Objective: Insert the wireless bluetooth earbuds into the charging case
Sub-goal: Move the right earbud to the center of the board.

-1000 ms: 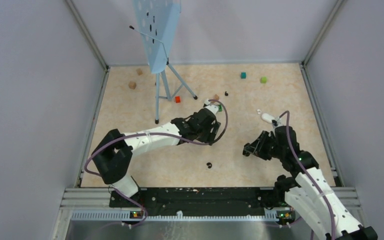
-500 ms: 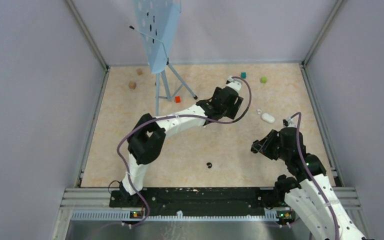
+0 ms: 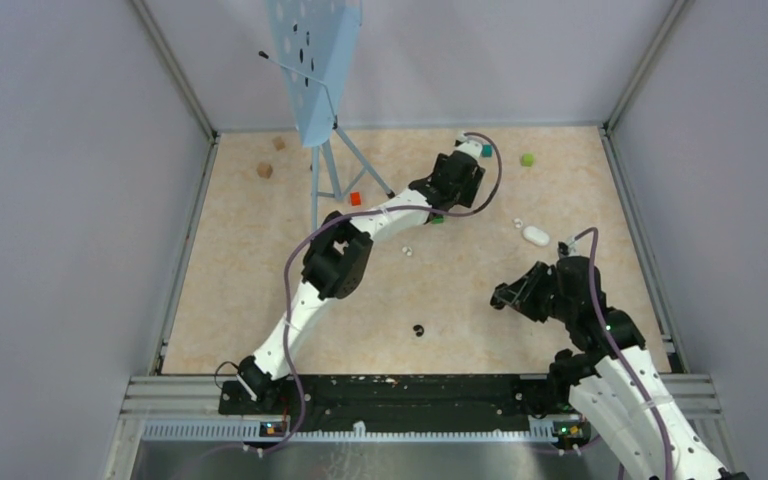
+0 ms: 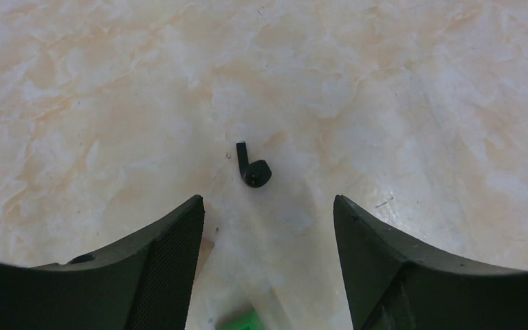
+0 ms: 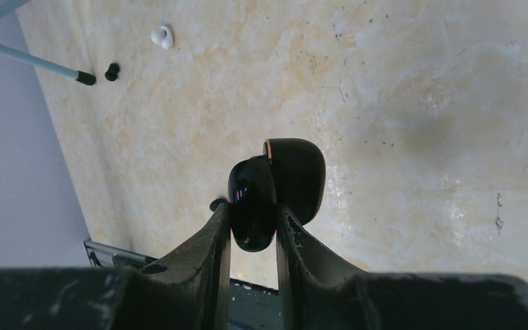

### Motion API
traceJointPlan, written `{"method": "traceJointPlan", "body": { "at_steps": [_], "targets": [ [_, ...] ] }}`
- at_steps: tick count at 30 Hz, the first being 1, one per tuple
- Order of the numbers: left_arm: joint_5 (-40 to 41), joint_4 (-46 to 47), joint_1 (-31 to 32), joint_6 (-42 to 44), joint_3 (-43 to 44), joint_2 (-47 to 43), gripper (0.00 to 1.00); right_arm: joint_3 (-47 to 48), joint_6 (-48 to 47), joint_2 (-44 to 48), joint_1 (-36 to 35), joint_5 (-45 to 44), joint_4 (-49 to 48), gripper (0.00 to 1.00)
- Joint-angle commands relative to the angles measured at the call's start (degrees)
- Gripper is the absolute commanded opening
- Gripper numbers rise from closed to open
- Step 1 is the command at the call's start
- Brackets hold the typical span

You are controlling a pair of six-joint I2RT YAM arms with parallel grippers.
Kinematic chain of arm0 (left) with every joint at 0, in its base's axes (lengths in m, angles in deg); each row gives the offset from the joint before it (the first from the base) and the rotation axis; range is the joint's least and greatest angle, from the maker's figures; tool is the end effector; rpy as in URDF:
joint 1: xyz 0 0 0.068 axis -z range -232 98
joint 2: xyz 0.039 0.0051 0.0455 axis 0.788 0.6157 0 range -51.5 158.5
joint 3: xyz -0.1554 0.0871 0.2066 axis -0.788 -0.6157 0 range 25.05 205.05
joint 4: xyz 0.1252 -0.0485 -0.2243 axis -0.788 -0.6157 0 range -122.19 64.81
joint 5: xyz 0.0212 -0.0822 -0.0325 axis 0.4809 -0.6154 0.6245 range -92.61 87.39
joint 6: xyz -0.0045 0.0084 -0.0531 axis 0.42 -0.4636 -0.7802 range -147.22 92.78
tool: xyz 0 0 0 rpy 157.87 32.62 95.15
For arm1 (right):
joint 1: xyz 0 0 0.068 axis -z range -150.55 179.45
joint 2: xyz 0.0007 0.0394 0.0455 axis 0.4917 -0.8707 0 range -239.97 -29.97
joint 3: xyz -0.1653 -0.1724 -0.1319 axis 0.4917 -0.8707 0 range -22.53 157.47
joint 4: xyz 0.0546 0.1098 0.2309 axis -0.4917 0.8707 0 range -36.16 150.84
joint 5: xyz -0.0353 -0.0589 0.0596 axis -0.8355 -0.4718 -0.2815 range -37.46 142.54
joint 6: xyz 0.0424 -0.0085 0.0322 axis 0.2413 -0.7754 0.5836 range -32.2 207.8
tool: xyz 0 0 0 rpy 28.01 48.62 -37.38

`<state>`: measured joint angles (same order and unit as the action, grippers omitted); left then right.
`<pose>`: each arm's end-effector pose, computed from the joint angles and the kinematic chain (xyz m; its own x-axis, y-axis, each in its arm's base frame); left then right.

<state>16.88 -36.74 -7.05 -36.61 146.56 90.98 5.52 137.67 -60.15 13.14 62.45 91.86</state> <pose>0.4120 -0.3945 0.1847 -0.4515 0.2333 -0.8612 0.3985 0.9163 0.0393 0.1156 0.0402 0.2268 -0.7069 0.5778 -0.4080 0.2133 0.7241 0.6559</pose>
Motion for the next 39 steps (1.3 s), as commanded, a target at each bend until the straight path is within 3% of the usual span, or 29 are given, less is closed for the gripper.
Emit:
{"method": "traceJointPlan", "body": {
  "at_steps": [1,12,27,39],
  "targets": [
    [-3.34,3.72,-1.14,-0.50,6.38,2.99,0.72,-1.89,2.32,0.87,0.42,1.81,-4.78,0.00],
    [-0.46,2.80,-1.26,2.35,12.66,9.10,0.62,-3.43,3.06,-0.80,0.49,2.16,-7.76,0.00],
    [-3.45,0.11,-2.61,-1.20,12.35,11.01,0.52,-3.38,3.72,-1.54,0.43,2.33,-8.94,0.00],
    [-5.16,0.98,-3.46,-2.57,8.70,8.92,0.32,-3.71,4.05,-2.20,0.45,2.71,-9.84,0.00]
  ]
}}
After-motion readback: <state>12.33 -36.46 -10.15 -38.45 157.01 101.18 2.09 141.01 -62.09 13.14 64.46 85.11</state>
